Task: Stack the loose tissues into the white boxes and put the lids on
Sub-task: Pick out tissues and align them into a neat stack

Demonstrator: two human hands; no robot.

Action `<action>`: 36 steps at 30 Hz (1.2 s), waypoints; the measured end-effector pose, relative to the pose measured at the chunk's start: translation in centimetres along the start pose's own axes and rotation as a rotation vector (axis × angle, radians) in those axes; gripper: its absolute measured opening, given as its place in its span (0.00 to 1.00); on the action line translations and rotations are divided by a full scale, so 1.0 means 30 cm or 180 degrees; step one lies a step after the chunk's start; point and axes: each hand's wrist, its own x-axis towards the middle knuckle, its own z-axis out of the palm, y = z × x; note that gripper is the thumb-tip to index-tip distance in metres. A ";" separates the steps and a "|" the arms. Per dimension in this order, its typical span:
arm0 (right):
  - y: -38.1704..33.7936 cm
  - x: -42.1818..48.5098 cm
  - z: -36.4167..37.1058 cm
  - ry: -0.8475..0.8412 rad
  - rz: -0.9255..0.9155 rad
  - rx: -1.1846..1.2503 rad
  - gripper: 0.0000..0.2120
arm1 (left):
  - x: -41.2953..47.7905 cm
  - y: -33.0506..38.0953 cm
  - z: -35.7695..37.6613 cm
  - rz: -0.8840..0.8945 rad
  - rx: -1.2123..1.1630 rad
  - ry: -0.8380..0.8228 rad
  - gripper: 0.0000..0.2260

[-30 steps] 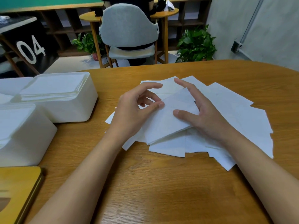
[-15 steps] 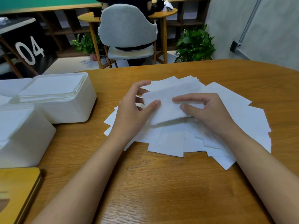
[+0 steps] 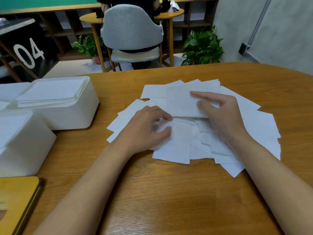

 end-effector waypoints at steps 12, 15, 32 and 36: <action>0.002 -0.001 0.008 -0.0052 -0.0003 -0.0140 0.17 | 0.004 -0.009 -0.004 -0.0037 0.0546 -0.0263 0.13; 0.005 0.000 0.008 -0.0054 -0.0008 -0.0196 0.17 | 0.005 -0.011 -0.002 -0.0058 0.0453 -0.0245 0.10; -0.024 -0.045 0.040 -0.0922 -0.0521 -0.0255 0.06 | 0.010 0.085 -0.017 0.0410 -0.0732 0.1287 0.08; -0.030 -0.027 0.031 -0.0545 -0.0367 -0.0037 0.05 | 0.003 0.072 -0.048 0.0055 -0.0917 0.0995 0.14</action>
